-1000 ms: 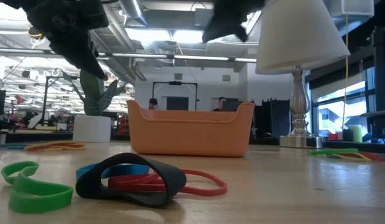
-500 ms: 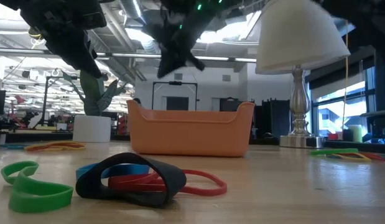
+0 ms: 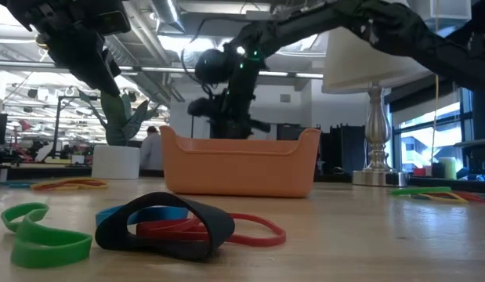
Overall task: Pick and place rubber bands into bin
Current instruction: Put the red rubber band into the orange bin
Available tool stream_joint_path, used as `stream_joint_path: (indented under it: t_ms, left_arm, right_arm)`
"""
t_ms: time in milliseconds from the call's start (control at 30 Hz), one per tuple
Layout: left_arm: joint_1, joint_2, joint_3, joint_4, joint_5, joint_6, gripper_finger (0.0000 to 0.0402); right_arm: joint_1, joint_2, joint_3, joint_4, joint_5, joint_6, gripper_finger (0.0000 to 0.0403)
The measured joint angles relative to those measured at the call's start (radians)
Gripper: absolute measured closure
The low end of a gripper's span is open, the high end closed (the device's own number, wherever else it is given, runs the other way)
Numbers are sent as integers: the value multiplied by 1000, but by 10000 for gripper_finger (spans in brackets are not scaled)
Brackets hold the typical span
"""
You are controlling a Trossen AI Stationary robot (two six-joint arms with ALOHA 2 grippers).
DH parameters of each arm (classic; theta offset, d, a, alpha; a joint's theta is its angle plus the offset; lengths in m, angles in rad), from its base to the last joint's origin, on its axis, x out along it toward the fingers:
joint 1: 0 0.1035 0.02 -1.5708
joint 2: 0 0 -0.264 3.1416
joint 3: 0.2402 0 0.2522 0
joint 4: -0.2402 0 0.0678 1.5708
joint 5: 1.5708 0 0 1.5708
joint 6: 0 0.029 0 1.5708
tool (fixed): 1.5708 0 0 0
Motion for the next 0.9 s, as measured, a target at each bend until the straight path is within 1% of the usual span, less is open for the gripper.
stream_joint_path:
  t_ms: [167, 300, 367, 500, 533, 600, 667, 900]
  left_arm:
    - [-2, 0, 0, 0, -8, 1, 399]
    - [-2, 0, 0, 0, -29, 4, 396]
    - [-2, 0, 0, 0, -29, 10, 398]
    - [-2, 0, 0, 0, -29, 11, 400]
    - [-2, 0, 0, 0, -29, 11, 400]
    - [-2, 0, 0, 0, -29, 11, 398]
    - [-2, 0, 0, 0, -29, 11, 396]
    - [-2, 0, 0, 0, -29, 12, 400]
  right_arm:
    - [-15, 17, 0, 1, -1, -9, 253]
    - [-28, 33, 0, -2, -4, -6, 253]
    - [-33, 45, 0, -6, -13, -4, 257]
    - [-41, 80, 0, -7, -70, -4, 267]
    - [-41, 84, 0, -10, -67, -4, 269]
    - [-39, 85, 0, -16, -29, -5, 274]
    - [-39, 81, 1, -11, -20, -5, 279]
    - [-44, 82, 1, -60, -17, -32, 309]
